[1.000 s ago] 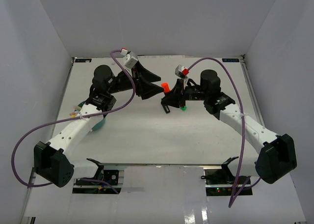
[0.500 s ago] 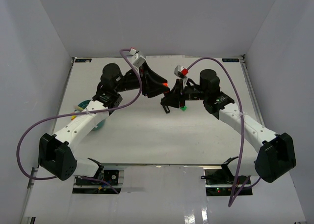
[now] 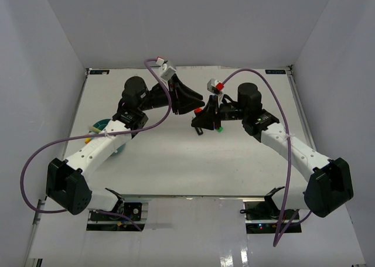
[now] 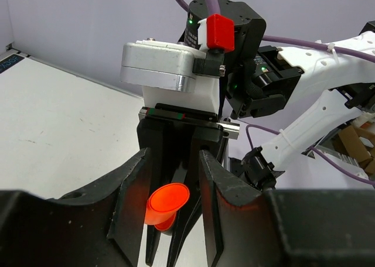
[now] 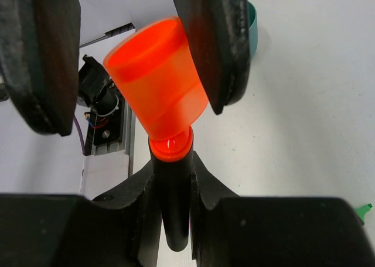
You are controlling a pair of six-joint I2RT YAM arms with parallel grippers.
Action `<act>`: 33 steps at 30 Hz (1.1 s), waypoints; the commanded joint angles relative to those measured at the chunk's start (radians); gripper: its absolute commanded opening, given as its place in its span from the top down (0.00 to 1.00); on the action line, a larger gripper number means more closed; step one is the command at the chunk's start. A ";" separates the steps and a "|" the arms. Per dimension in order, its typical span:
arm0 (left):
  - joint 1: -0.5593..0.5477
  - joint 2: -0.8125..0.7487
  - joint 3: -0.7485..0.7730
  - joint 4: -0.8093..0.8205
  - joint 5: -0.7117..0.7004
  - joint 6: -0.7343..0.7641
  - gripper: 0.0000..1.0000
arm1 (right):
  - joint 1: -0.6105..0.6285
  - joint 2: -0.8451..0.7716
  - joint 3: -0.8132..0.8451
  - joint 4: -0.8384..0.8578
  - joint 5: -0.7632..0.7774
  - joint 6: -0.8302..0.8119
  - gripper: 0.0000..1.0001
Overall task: Sort the stationery into containers
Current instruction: Close the pen cap on the pen.
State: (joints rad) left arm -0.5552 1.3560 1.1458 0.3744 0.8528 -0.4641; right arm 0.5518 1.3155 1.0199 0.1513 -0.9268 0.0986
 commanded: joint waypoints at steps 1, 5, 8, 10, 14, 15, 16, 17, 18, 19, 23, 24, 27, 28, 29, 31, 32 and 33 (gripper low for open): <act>-0.015 -0.008 0.015 0.009 0.014 -0.001 0.53 | 0.000 -0.013 0.037 0.025 -0.004 0.013 0.92; -0.015 -0.011 0.012 -0.002 0.005 0.001 0.54 | 0.000 -0.016 0.032 0.030 -0.006 0.015 0.92; -0.015 -0.015 0.011 -0.012 -0.001 0.001 0.55 | -0.001 -0.018 0.032 0.031 -0.004 0.015 0.92; -0.015 -0.023 0.011 -0.028 -0.012 -0.001 0.55 | 0.000 -0.019 0.032 0.030 -0.004 0.015 0.92; -0.015 -0.038 0.006 -0.061 -0.037 0.005 0.55 | -0.001 -0.019 0.028 0.034 -0.001 0.018 0.92; -0.015 -0.043 0.002 -0.066 -0.044 0.005 0.55 | 0.000 -0.019 0.026 0.036 -0.001 0.018 0.92; -0.015 -0.046 -0.003 -0.071 -0.049 0.005 0.55 | 0.000 -0.019 0.025 0.039 -0.001 0.019 0.92; -0.015 -0.055 -0.006 -0.072 -0.051 0.004 0.55 | 0.000 -0.018 0.026 0.040 -0.001 0.021 0.92; -0.015 -0.060 -0.014 -0.075 -0.051 0.001 0.55 | -0.001 -0.018 0.026 0.040 -0.001 0.021 0.92; -0.017 -0.063 -0.015 -0.075 -0.051 0.001 0.55 | -0.001 -0.018 0.026 0.040 -0.001 0.021 0.92; -0.017 -0.083 -0.021 -0.075 -0.052 -0.007 0.55 | 0.000 -0.018 0.026 0.042 -0.001 0.026 0.92; -0.017 -0.086 -0.023 -0.077 -0.052 -0.008 0.55 | -0.001 -0.019 0.026 0.042 -0.001 0.024 0.92; -0.017 -0.090 -0.021 -0.077 -0.047 -0.013 0.55 | 0.000 -0.021 0.025 0.042 -0.001 0.027 0.92; -0.017 -0.089 -0.021 -0.075 -0.044 -0.013 0.55 | 0.000 -0.022 0.025 0.042 -0.001 0.027 0.92; -0.018 -0.089 -0.018 -0.077 -0.041 -0.016 0.56 | 0.000 -0.024 0.023 0.042 -0.001 0.029 0.92; -0.018 -0.086 -0.020 -0.078 -0.040 -0.021 0.56 | 0.000 -0.027 0.023 0.042 -0.001 0.030 0.92; -0.020 -0.087 -0.023 -0.078 -0.046 -0.021 0.56 | 0.000 -0.028 0.022 0.042 -0.001 0.030 0.92; -0.022 -0.089 -0.024 -0.078 -0.047 -0.021 0.55 | 0.000 -0.030 0.022 0.042 0.000 0.030 0.92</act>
State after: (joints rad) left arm -0.5625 1.3125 1.1332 0.2993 0.7914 -0.4713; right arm 0.5518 1.3151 1.0195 0.1566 -0.9310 0.1093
